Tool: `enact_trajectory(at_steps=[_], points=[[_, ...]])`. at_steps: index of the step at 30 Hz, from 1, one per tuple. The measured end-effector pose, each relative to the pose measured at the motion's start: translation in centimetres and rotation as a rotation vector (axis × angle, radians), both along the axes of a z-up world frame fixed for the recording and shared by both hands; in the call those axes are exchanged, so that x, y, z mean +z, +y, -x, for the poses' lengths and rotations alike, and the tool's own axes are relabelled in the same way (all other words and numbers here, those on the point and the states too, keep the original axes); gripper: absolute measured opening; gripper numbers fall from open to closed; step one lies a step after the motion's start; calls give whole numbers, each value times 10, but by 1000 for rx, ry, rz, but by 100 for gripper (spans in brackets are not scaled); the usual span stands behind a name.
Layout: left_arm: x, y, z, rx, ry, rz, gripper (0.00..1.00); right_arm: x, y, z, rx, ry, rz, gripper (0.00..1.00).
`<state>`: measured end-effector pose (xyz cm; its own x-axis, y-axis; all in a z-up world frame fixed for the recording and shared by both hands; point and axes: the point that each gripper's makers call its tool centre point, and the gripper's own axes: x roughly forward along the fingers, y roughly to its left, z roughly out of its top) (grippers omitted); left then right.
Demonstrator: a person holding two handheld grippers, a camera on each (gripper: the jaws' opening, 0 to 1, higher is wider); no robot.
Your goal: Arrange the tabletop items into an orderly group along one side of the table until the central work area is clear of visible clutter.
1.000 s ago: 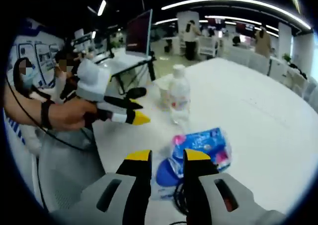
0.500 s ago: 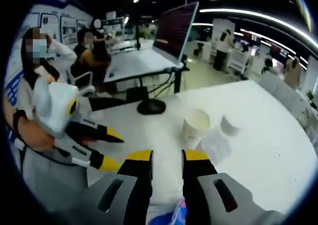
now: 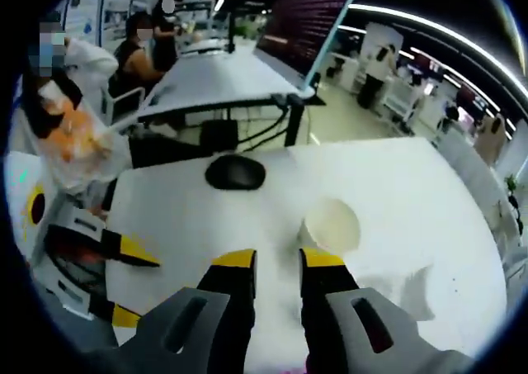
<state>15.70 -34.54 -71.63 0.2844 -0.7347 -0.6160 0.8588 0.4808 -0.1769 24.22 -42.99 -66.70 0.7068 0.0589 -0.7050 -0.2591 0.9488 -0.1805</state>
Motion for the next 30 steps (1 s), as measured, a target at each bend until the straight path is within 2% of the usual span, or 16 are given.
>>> enact_trajectory(at_steps=[4, 9, 13, 17, 22, 24, 30], points=[[-1, 2, -2, 6, 4, 2, 39, -2, -3, -17, 1, -7, 13, 17], [-3, 6, -2, 14, 13, 5, 38, -14, -8, -37, 19, 21, 56, 16], [-3, 6, -4, 26, 18, 11, 38, -23, -14, -41, 25, 51, 95, 13], [-1, 4, -3, 32, 25, 20, 38, -29, -19, -43, 13, 68, 89, 9], [-3, 3, -2, 35, 32, 21, 38, -34, -20, -42, 26, 95, 123, 7], [-3, 3, -1, 32, 32, 20, 37, -35, -22, -42, 20, 100, 129, 2], [-5, 6, -1, 37, 40, 18, 37, -37, -21, -37, 9, 106, 98, 0]])
